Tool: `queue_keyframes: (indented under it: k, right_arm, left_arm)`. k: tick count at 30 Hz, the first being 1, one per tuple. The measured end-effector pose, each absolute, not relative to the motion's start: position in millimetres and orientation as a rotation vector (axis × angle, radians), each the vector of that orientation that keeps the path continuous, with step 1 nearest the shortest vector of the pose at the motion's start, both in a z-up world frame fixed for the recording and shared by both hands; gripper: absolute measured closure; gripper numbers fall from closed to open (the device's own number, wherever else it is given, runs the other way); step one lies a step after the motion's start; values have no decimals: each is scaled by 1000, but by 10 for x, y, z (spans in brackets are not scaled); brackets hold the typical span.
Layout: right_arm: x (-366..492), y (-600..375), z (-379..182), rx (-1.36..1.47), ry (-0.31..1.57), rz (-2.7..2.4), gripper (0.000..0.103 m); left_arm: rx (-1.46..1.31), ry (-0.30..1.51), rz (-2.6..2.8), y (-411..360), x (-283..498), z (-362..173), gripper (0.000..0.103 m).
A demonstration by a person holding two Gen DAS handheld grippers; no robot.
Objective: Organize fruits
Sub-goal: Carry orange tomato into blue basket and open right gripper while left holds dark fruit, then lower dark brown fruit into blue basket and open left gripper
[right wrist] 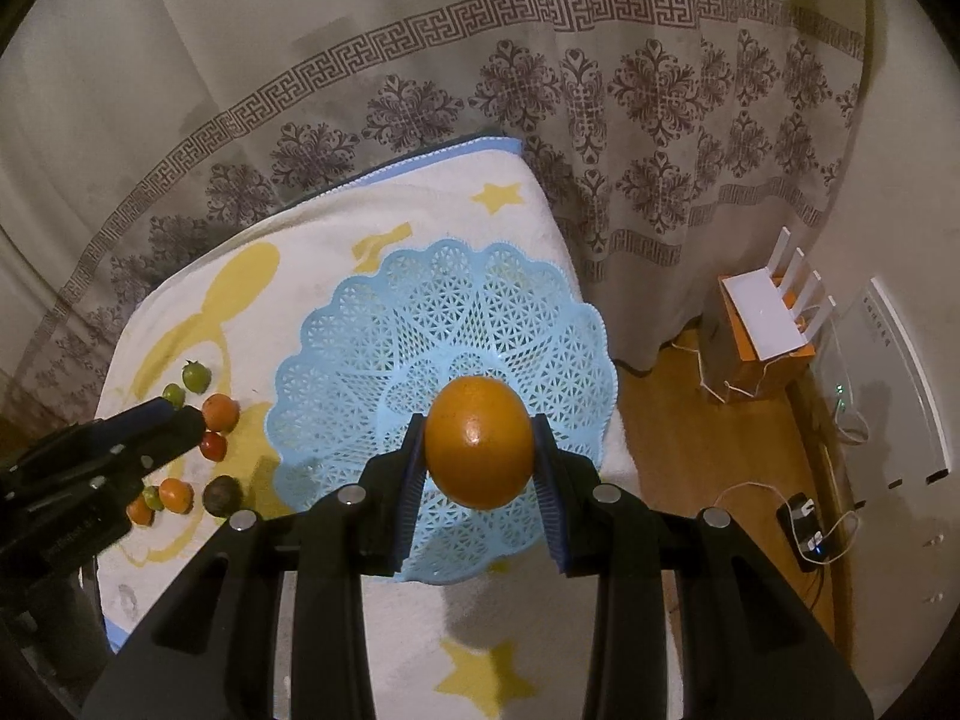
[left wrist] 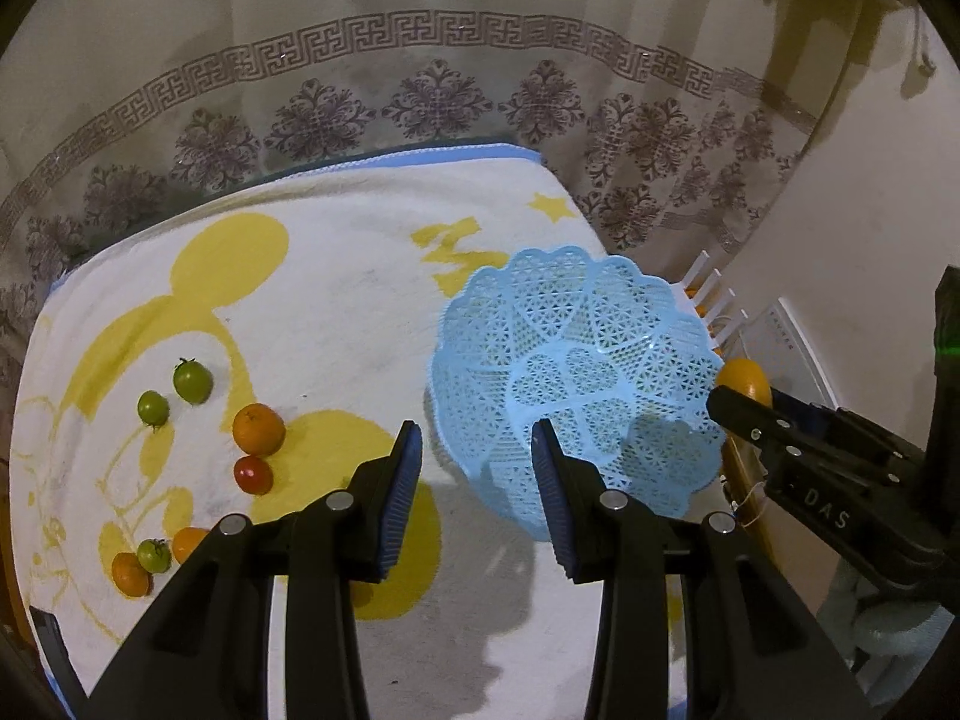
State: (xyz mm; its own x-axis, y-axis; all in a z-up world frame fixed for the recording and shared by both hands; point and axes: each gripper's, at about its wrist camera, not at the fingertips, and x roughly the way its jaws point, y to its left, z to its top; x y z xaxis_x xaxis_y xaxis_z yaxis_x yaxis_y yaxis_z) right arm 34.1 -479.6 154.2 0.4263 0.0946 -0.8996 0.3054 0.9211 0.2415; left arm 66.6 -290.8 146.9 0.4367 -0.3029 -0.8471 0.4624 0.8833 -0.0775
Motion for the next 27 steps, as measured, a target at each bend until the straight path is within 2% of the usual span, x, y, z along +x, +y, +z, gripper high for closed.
queue_keyframes:
  k: [3, 5, 7, 8, 9, 12, 16, 27]
  right_arm:
    - [362, -4782, 1500, 408, 1136, -133, 68]
    - [380, -4766, 1466, 413, 1146, -131, 67]
    - [400, -4753, 1422, 423, 1163, -130, 67]
    - [409, -4750, 1398, 430, 1171, -128, 62]
    - [407, -4753, 1391, 434, 1170, -129, 53]
    - [401, -4750, 1406, 425, 1157, -136, 50]
    - [408, -4745, 1403, 422, 1160, -137, 50]
    - [405, -4656, 1294, 400, 1207, -115, 50]
  left_arm:
    - [169, 1013, -458, -2803, 713, 1450, 63]
    - [166, 1023, -433, -2708, 742, 1410, 51]
    - [154, 1039, -407, -2604, 775, 1362, 45]
    - [147, 1048, -394, -2548, 793, 1333, 45]
    - [145, 1060, -378, -2483, 809, 1290, 45]
    - [152, 1075, -353, -2367, 819, 1199, 40]
    - [172, 1104, -341, -2241, 774, 1023, 37]
    - [140, 1200, -284, -1950, 665, 655, 37]
